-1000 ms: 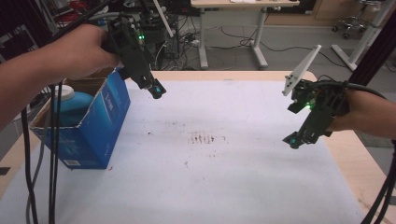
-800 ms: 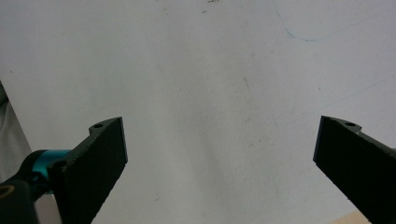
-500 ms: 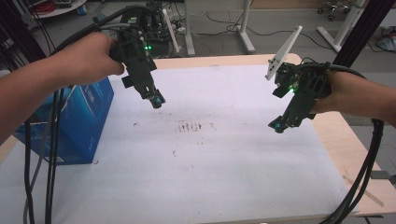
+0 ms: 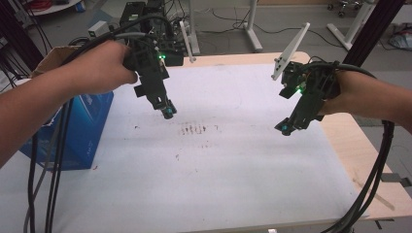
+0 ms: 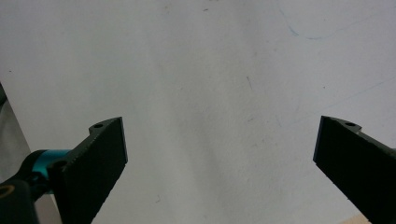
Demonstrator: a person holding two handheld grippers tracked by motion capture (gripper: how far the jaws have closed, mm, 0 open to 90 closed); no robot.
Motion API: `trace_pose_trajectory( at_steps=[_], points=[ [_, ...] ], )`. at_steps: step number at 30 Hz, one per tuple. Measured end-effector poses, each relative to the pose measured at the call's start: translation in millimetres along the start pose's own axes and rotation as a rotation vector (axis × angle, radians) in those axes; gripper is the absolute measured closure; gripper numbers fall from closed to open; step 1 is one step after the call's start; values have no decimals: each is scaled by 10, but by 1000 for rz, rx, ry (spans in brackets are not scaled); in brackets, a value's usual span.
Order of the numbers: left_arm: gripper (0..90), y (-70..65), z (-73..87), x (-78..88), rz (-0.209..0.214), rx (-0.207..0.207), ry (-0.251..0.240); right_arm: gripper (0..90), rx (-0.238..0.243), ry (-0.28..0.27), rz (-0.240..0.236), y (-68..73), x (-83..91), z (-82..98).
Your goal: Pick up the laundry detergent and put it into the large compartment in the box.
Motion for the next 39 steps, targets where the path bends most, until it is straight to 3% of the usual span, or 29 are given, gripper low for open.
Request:
trace_pose_trajectory(
  at_steps=[14,39],
  points=[
    [17,-42,-19,-20,20,-5,-33,19,-11,-8,10,17,26,8],
    [17,-71,13,-89,46,7,-41,19,2,-9,11,88,30,-2]
  ],
)
Point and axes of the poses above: each handheld gripper's, and its own axes: x roughly backward along the jaws, z roughly out of its underside, y roughly to its left, the point moved 8 cm from there along -x, roughly forward along the jaws
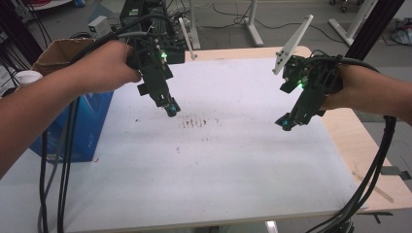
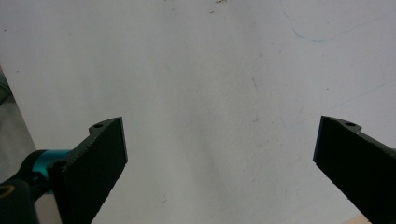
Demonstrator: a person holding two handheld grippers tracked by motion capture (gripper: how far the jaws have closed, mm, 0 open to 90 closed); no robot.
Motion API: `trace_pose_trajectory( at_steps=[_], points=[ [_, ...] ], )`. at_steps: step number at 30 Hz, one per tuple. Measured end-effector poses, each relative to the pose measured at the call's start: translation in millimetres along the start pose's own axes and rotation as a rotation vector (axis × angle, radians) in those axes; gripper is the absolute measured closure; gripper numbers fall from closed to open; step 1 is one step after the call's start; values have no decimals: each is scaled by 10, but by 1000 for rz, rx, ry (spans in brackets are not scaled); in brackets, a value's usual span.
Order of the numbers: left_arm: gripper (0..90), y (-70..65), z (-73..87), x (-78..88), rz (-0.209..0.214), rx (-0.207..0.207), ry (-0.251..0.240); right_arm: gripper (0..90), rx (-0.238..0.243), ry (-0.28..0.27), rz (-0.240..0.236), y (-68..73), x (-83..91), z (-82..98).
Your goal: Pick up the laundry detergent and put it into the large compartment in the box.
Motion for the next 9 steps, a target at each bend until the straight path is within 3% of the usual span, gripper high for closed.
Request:
trace_pose_trajectory(
  at_steps=[9],
  points=[
    [16,-23,27,-28,19,0,7,19,0,0,-5,11,-7,-14]
  ],
)
Point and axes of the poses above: each handheld gripper's, and its own axes: x roughly backward along the jaws, z roughly out of its underside, y roughly to its left, the point moved 8 cm from there along -x, roughly forward along the jaws
